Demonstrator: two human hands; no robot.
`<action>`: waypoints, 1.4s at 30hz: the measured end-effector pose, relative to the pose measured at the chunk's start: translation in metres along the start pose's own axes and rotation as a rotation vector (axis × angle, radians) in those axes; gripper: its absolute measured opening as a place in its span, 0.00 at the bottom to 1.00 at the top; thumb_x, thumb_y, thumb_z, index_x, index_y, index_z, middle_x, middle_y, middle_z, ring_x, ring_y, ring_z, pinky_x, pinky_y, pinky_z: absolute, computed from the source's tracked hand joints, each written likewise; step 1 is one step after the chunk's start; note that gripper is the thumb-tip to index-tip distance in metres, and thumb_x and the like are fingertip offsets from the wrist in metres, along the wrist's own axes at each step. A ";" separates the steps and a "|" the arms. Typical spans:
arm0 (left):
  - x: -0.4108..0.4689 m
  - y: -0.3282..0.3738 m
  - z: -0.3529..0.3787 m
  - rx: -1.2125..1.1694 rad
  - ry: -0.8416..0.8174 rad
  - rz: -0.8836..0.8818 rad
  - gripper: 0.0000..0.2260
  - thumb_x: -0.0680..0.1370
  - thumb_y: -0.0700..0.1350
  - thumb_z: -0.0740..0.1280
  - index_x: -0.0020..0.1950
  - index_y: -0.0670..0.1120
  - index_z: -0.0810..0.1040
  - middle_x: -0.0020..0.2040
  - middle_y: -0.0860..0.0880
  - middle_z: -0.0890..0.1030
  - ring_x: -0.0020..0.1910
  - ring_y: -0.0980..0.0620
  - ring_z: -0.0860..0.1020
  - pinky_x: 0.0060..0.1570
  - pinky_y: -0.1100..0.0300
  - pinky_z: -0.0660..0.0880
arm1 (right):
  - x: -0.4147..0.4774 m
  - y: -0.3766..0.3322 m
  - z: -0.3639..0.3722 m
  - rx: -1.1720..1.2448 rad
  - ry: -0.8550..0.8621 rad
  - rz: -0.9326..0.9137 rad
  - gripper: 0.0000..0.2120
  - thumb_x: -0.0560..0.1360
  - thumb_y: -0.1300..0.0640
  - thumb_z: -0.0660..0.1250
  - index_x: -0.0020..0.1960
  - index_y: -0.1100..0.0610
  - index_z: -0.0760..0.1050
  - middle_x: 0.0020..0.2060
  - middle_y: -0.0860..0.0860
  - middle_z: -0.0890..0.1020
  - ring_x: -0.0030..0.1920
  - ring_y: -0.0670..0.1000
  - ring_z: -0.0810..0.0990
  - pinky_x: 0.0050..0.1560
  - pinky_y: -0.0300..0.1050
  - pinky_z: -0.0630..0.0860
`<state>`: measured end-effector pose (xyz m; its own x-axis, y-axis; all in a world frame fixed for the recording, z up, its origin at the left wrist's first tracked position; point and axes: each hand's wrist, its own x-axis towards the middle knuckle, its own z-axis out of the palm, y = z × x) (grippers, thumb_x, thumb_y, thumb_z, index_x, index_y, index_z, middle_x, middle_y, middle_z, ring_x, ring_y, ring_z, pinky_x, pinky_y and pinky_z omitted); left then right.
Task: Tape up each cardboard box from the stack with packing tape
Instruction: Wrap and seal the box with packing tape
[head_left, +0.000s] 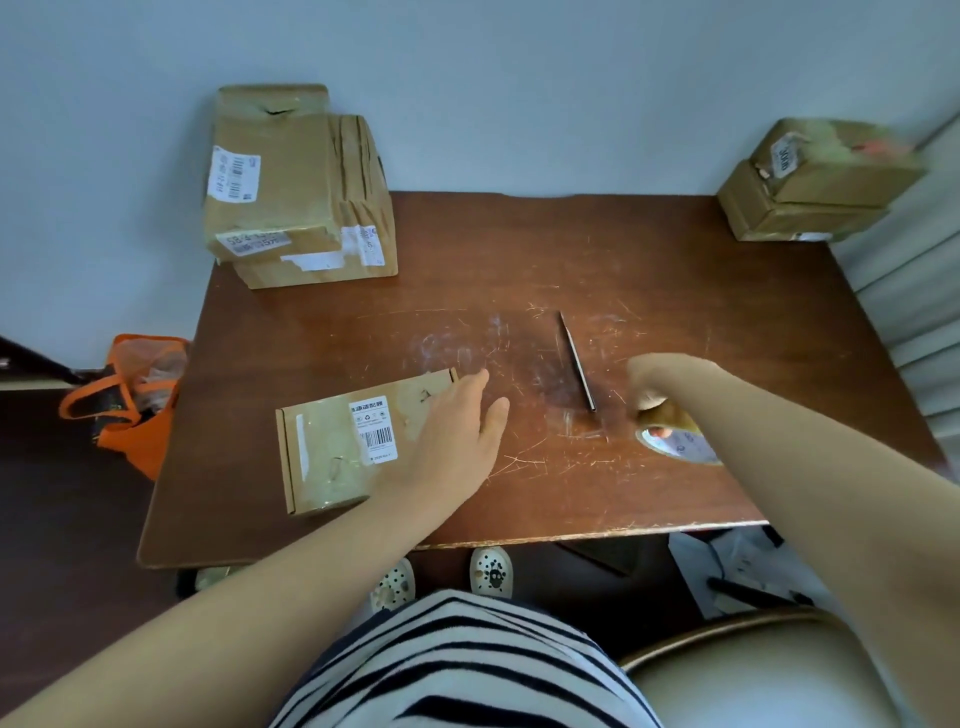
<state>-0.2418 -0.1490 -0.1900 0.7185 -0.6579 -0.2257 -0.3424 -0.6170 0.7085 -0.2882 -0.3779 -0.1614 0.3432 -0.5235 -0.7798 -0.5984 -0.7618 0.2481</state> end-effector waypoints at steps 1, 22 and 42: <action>-0.001 0.003 0.003 -0.144 -0.044 -0.077 0.21 0.83 0.50 0.55 0.75 0.45 0.64 0.72 0.49 0.69 0.71 0.52 0.67 0.68 0.59 0.62 | -0.003 -0.004 0.005 -0.048 0.055 -0.004 0.02 0.68 0.63 0.68 0.39 0.57 0.77 0.35 0.50 0.82 0.41 0.54 0.82 0.43 0.45 0.78; 0.039 0.009 -0.019 -1.413 -0.174 -0.794 0.06 0.76 0.42 0.70 0.44 0.40 0.78 0.34 0.47 0.79 0.35 0.53 0.77 0.42 0.63 0.78 | -0.139 -0.048 0.024 0.620 0.325 -0.182 0.17 0.75 0.48 0.67 0.43 0.63 0.80 0.35 0.58 0.80 0.34 0.53 0.77 0.38 0.45 0.75; 0.075 -0.084 -0.047 -0.233 0.105 -0.353 0.04 0.76 0.50 0.69 0.42 0.52 0.81 0.47 0.55 0.81 0.50 0.51 0.75 0.61 0.55 0.60 | -0.114 -0.142 0.119 1.338 0.436 -0.336 0.07 0.77 0.57 0.66 0.52 0.53 0.82 0.26 0.40 0.80 0.21 0.42 0.74 0.30 0.33 0.74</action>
<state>-0.1304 -0.1264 -0.2352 0.8288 -0.3690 -0.4205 0.0724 -0.6746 0.7346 -0.3284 -0.1648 -0.1763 0.6444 -0.6532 -0.3976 -0.5787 -0.0766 -0.8119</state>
